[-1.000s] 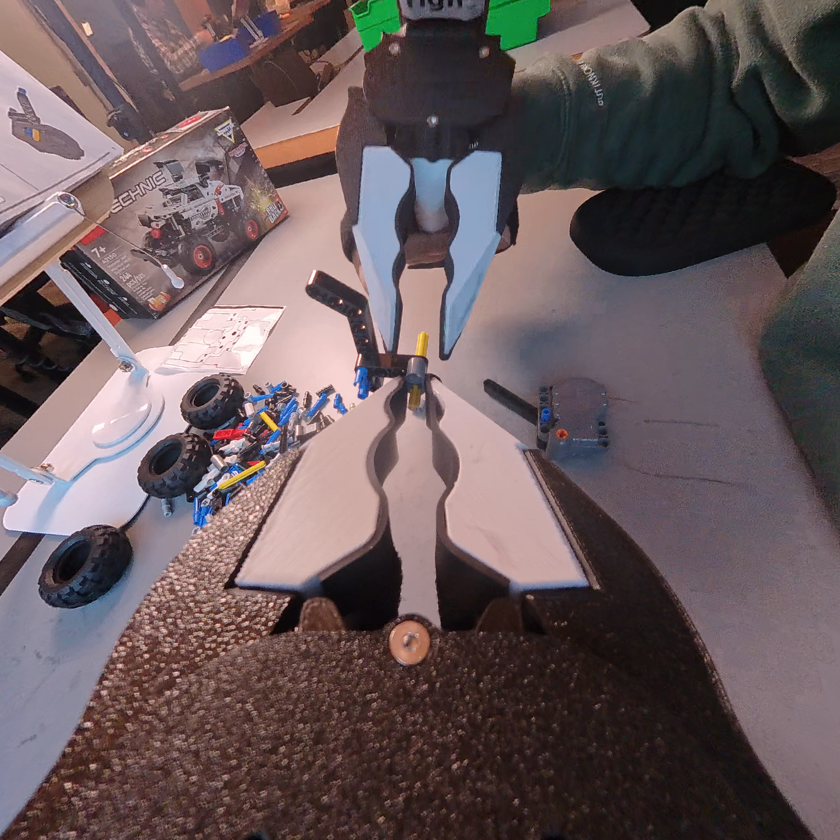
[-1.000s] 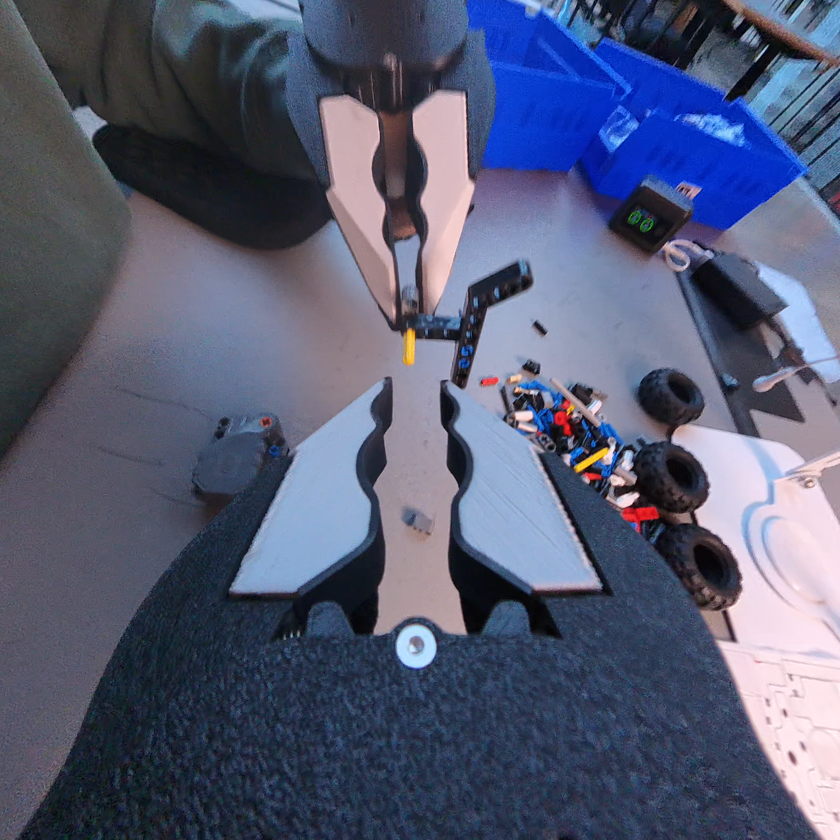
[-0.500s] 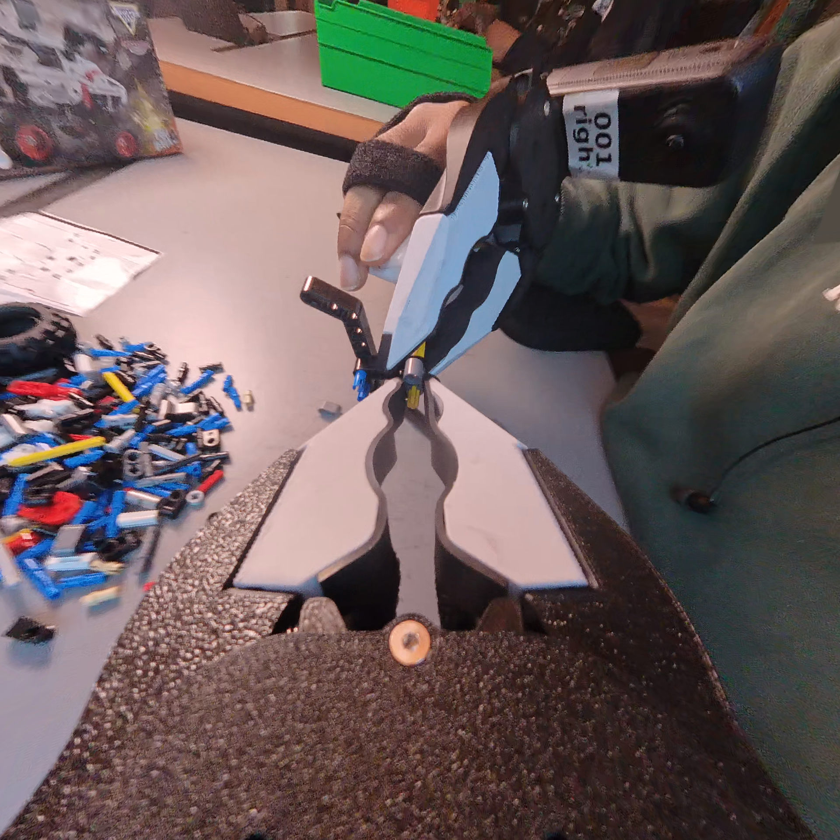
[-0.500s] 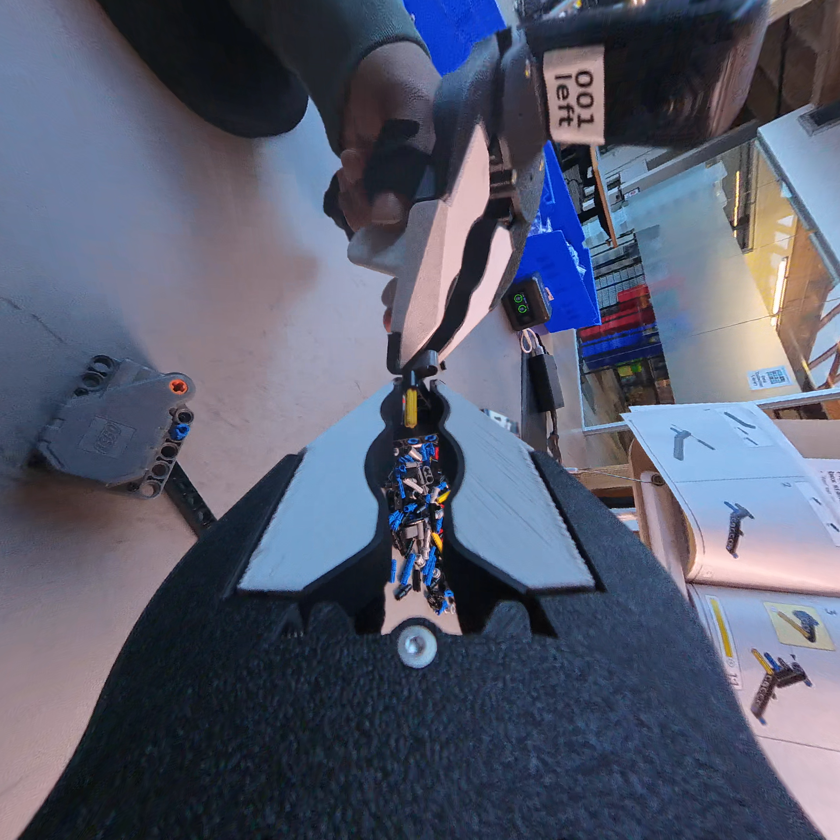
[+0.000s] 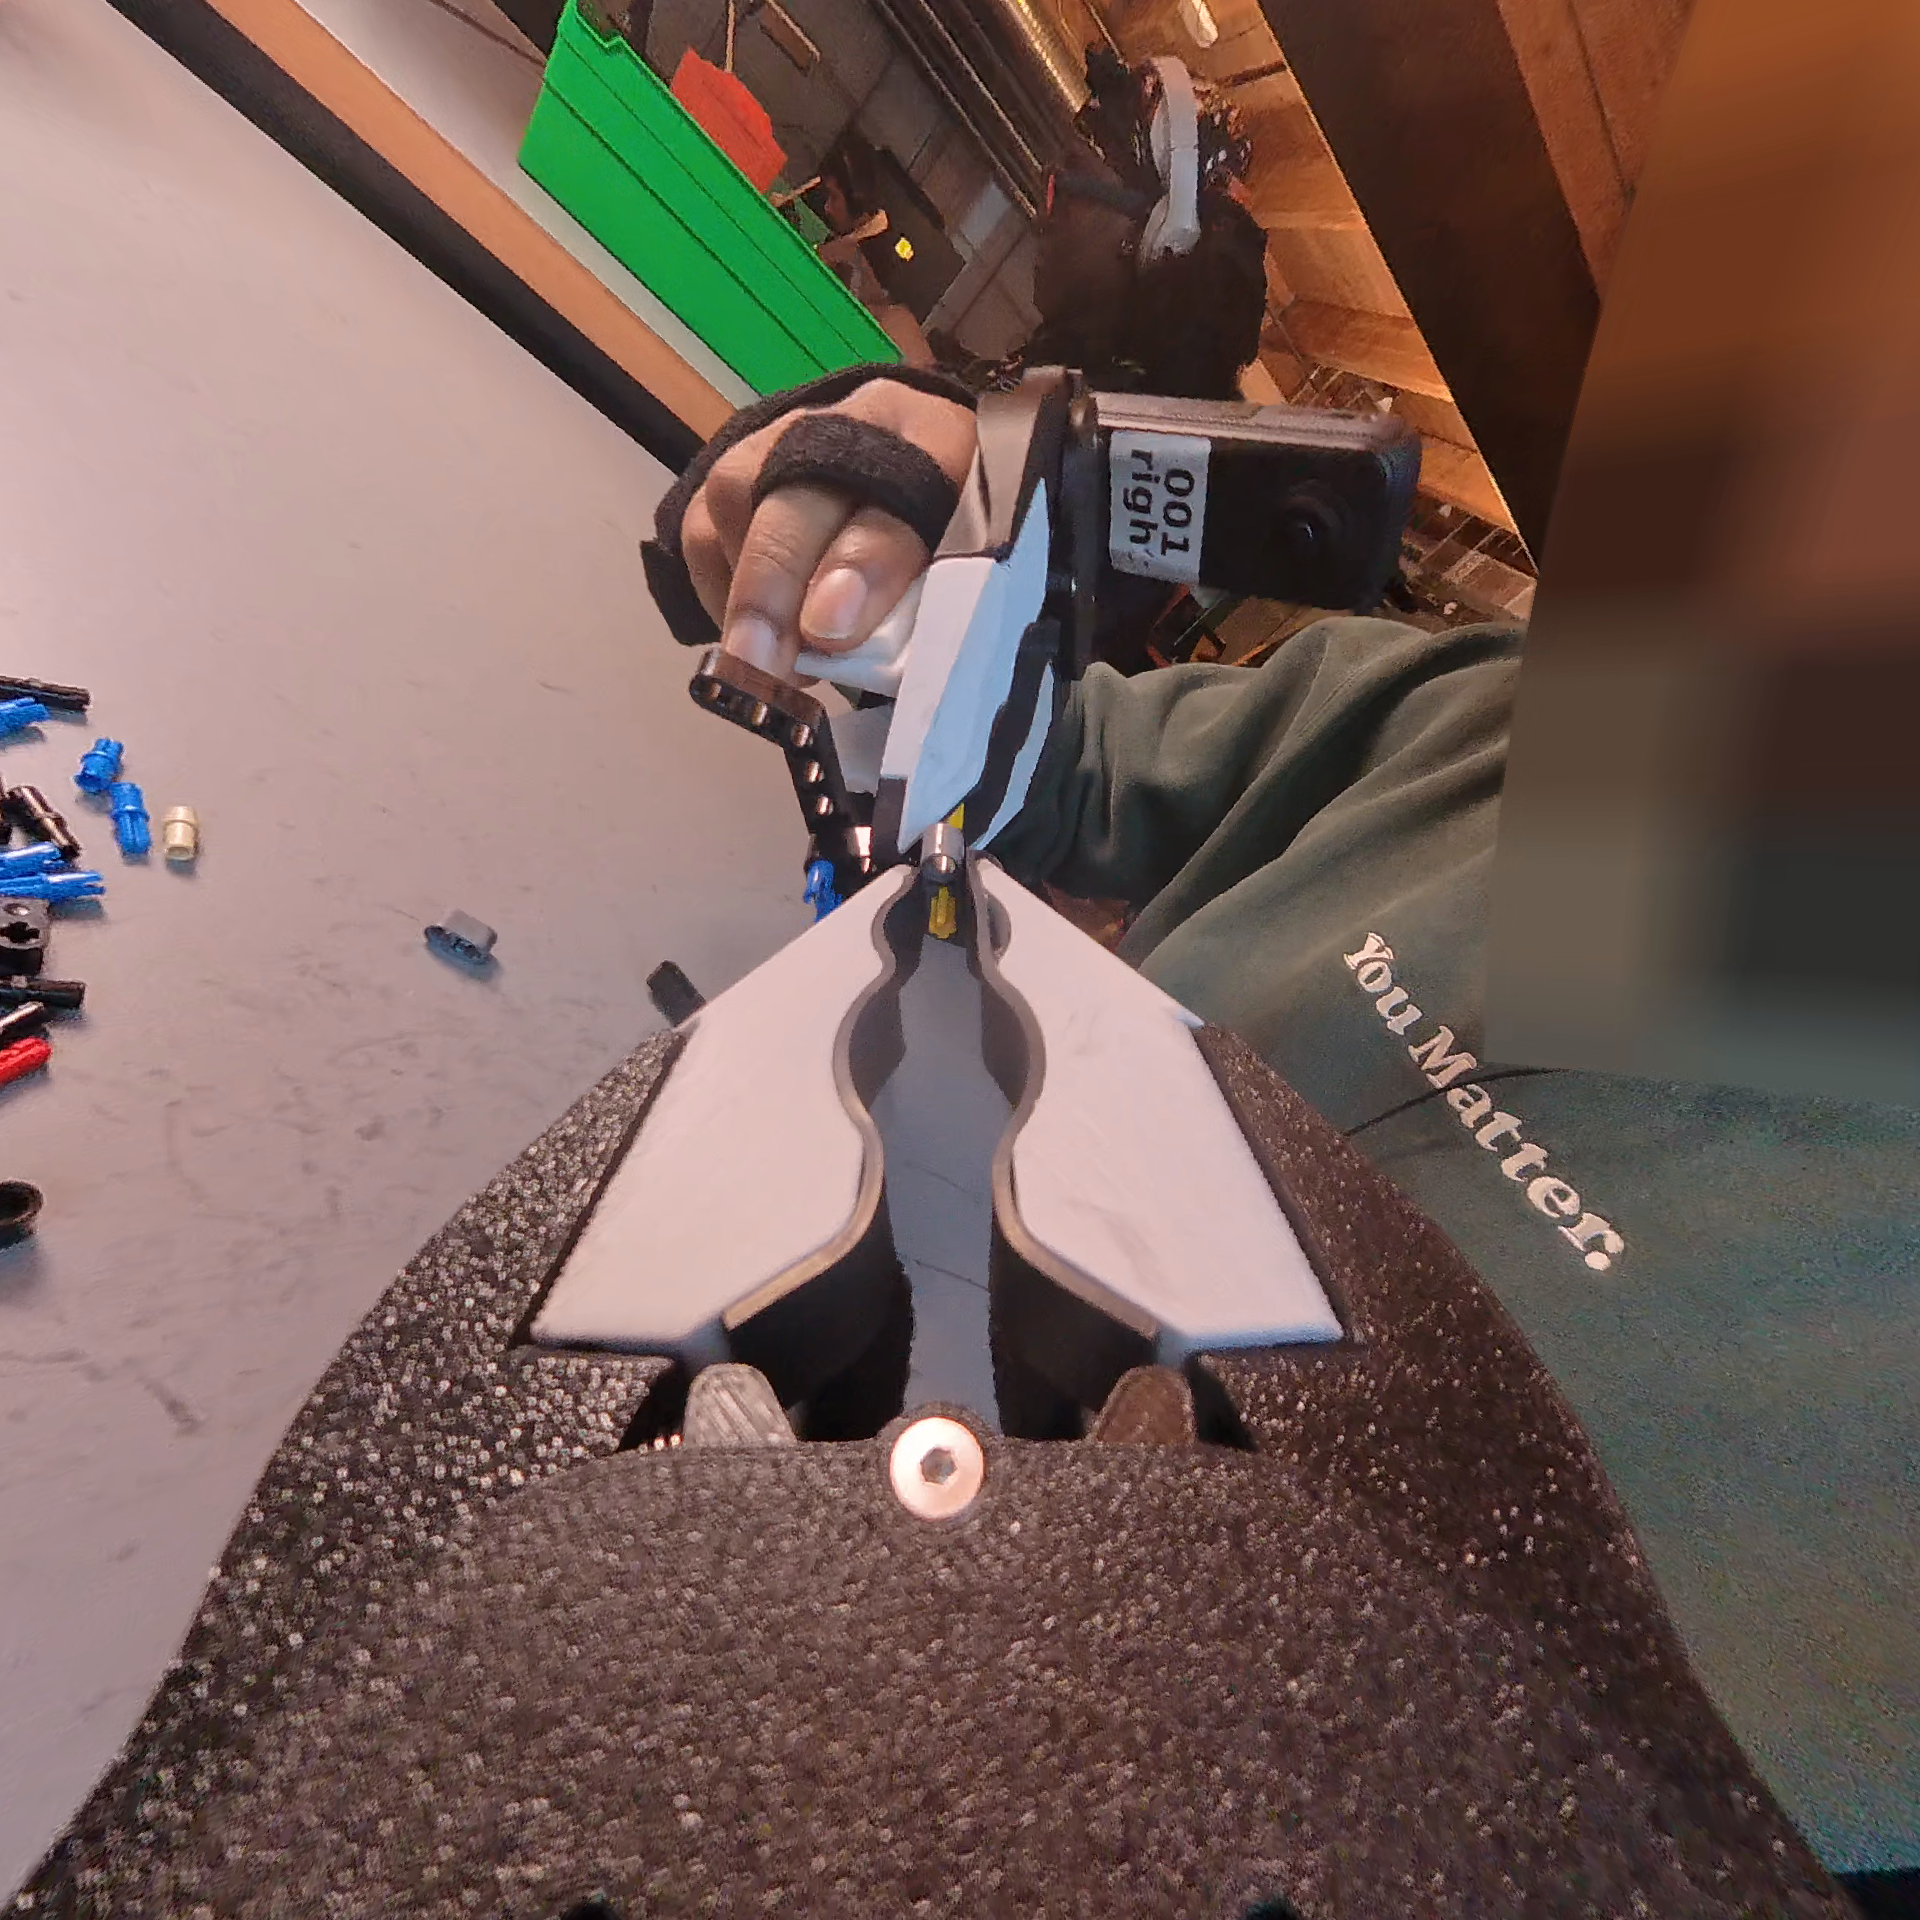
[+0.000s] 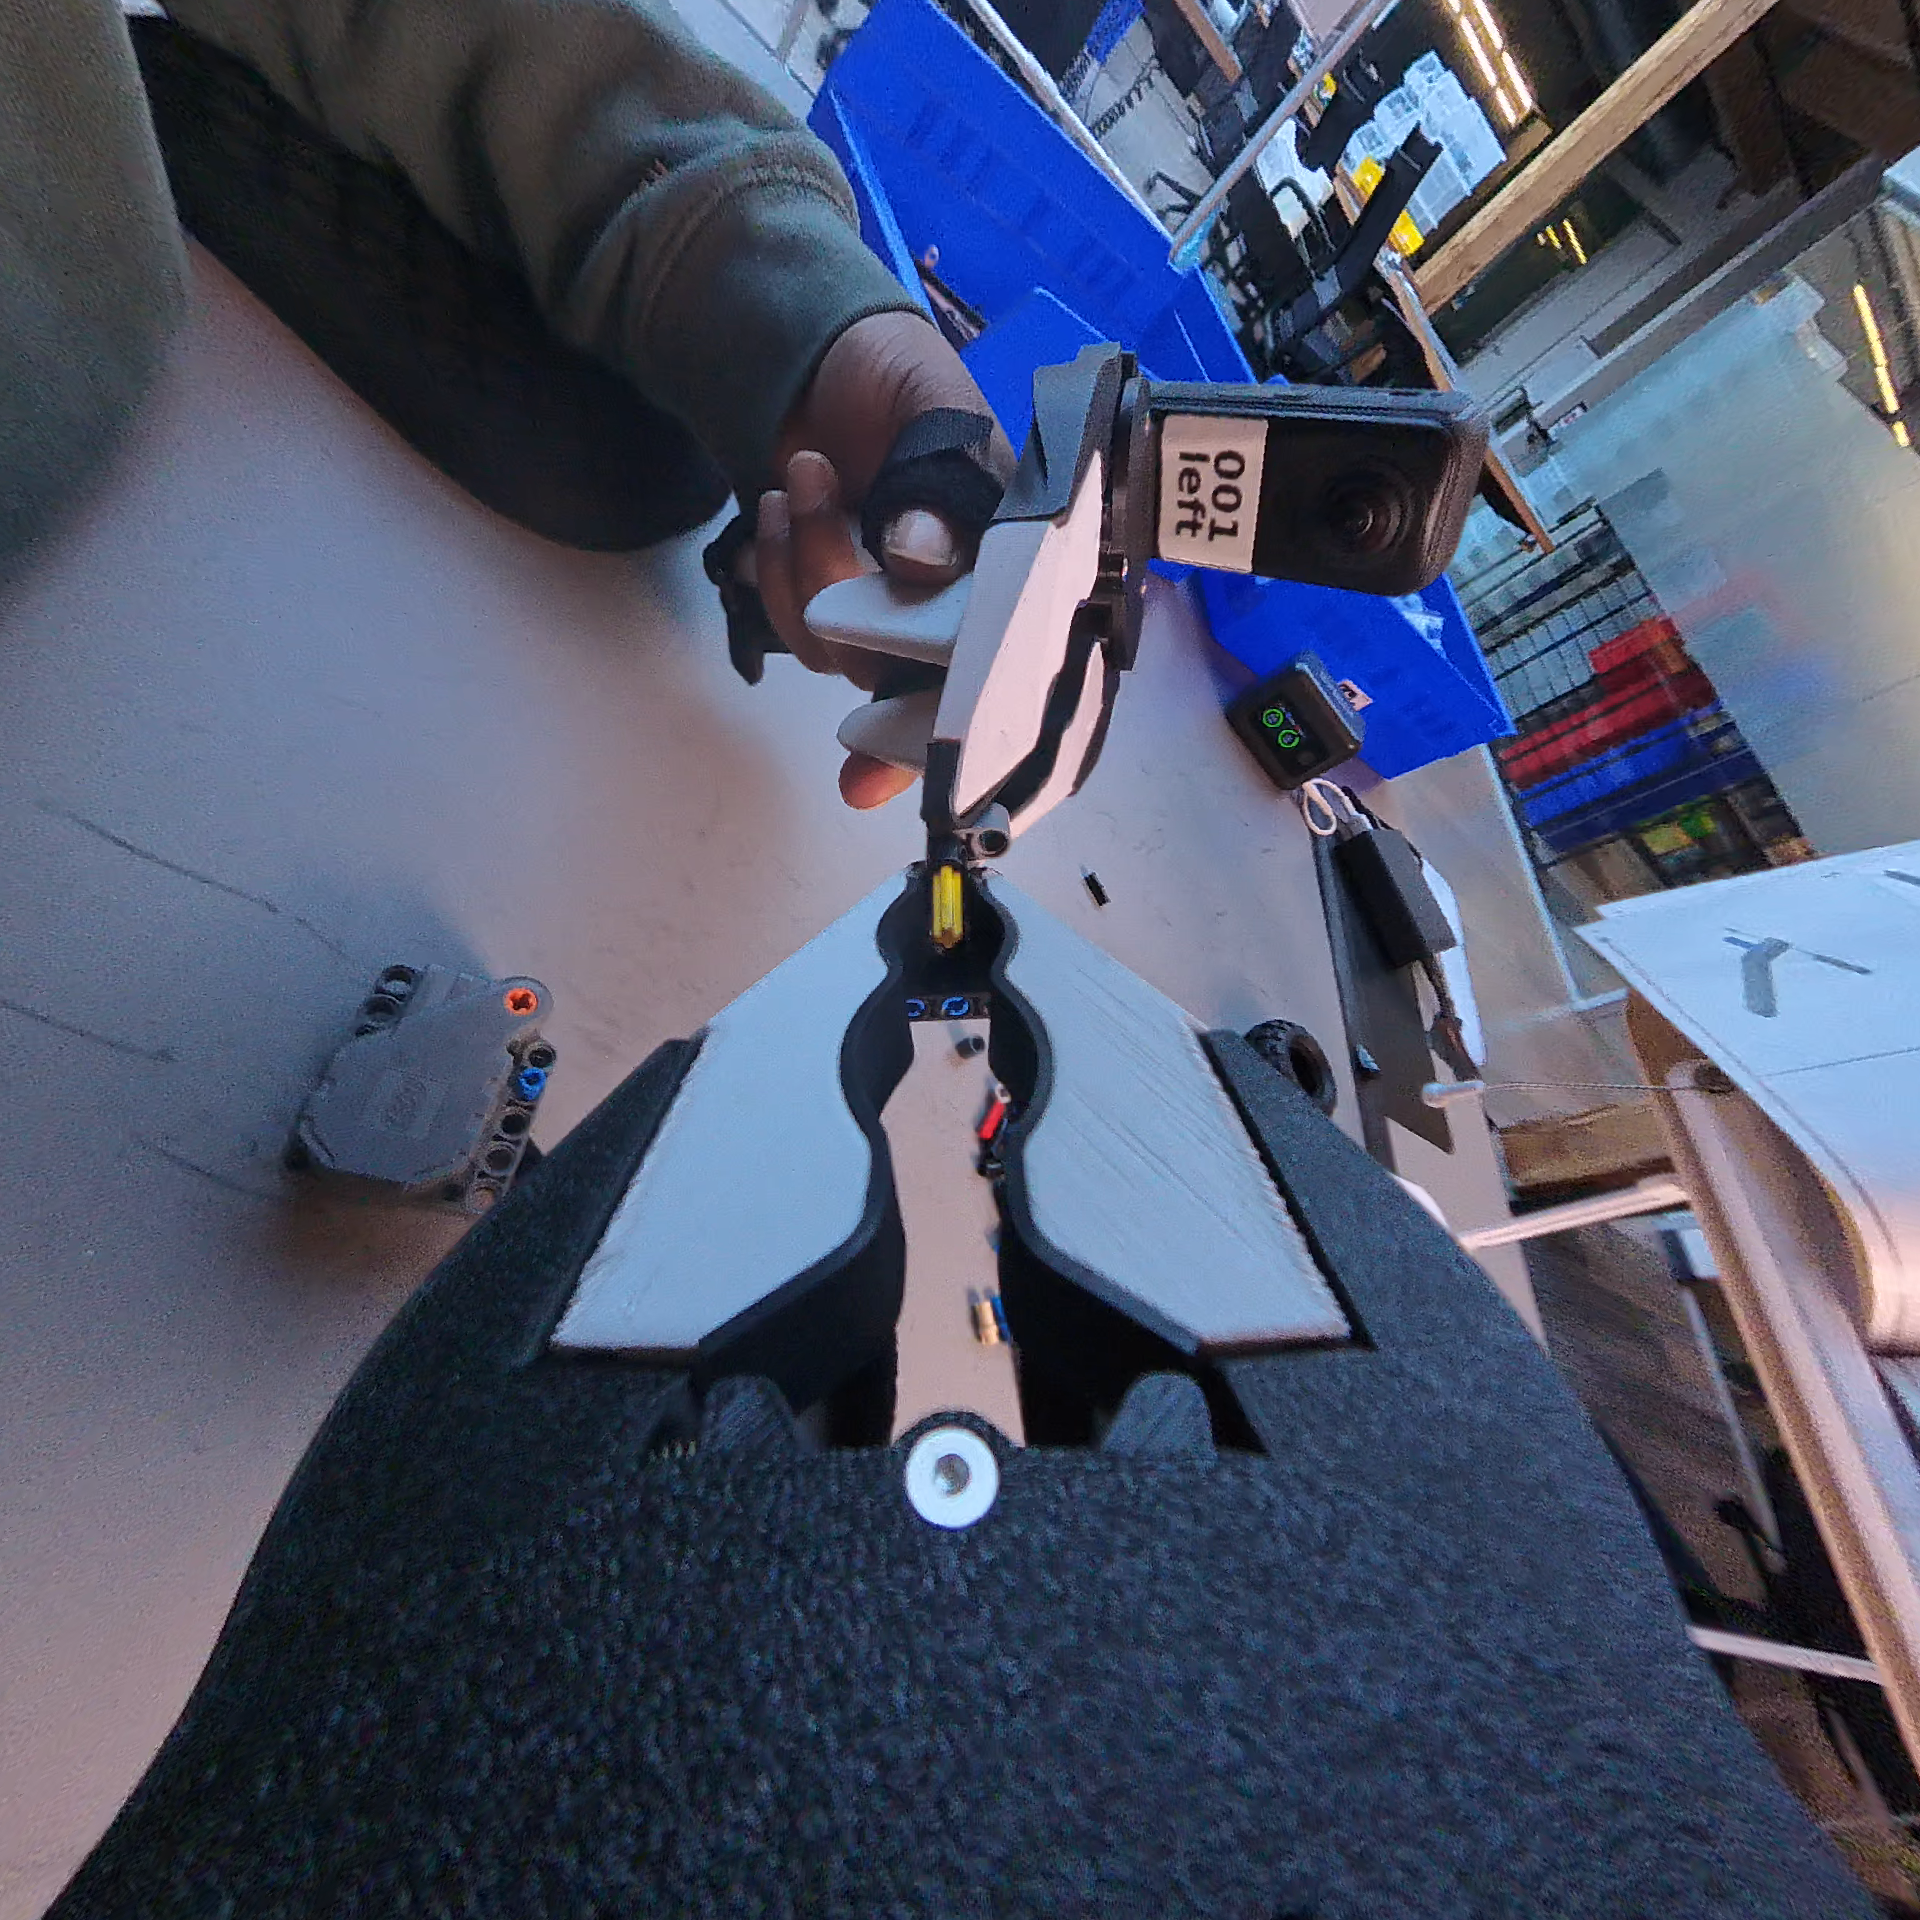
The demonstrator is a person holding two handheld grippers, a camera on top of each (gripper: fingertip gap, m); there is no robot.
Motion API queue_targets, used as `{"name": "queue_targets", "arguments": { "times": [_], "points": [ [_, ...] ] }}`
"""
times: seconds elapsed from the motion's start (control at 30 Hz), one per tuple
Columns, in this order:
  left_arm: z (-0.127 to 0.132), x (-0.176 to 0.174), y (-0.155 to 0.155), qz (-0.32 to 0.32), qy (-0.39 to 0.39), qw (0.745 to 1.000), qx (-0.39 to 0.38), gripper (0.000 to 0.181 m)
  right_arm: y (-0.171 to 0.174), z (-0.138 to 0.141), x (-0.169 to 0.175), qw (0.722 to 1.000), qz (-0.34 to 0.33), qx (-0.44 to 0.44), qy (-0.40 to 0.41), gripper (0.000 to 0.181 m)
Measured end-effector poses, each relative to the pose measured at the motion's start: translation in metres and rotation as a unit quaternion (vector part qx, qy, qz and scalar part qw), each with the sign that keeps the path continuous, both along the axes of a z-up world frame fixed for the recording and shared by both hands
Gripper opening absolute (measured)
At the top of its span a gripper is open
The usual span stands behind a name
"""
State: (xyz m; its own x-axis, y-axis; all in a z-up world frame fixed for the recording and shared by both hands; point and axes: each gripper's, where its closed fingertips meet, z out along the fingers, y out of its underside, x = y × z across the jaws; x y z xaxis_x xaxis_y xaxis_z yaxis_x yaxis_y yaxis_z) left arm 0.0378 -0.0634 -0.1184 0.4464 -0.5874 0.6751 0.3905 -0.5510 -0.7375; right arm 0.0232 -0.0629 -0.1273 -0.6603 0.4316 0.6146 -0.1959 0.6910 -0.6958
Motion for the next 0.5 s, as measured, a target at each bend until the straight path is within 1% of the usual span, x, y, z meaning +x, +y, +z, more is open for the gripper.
{"name": "queue_targets", "arguments": {
  "times": [0.07,0.23,0.3,0.33,0.37,0.4,0.43,0.5],
  "points": [
    [0.000,0.002,-0.002,-0.011,-0.001,1.000,-0.005,0.006,-0.002,0.001,0.002,1.000,0.010,-0.021,-0.019,0.005],
    [-0.003,0.002,-0.006,-0.022,0.008,1.000,-0.014,0.006,-0.003,0.001,0.006,0.998,0.020,-0.033,-0.041,0.005],
    [-0.005,-0.005,-0.008,-0.014,0.015,1.000,-0.015,0.002,0.001,0.005,0.007,0.998,0.019,-0.043,-0.046,0.005],
    [-0.011,-0.015,-0.009,0.002,0.031,0.999,-0.022,0.000,0.011,0.012,0.007,0.998,0.009,-0.049,-0.035,0.005],
    [-0.015,-0.029,-0.011,0.022,0.029,0.999,-0.028,0.000,0.022,0.023,0.009,0.997,-0.002,-0.068,-0.028,0.005],
    [-0.012,-0.037,-0.014,0.031,0.009,0.999,-0.024,0.000,0.030,0.029,0.011,0.997,-0.010,-0.074,-0.023,0.005],
    [-0.010,-0.038,-0.015,0.031,0.005,0.999,-0.019,0.000,0.033,0.028,0.011,0.997,-0.016,-0.069,-0.018,0.004],
    [-0.006,-0.030,-0.012,0.019,0.004,1.000,-0.007,0.000,0.025,0.021,0.010,0.997,-0.008,-0.071,-0.019,0.005]
  ]
}}
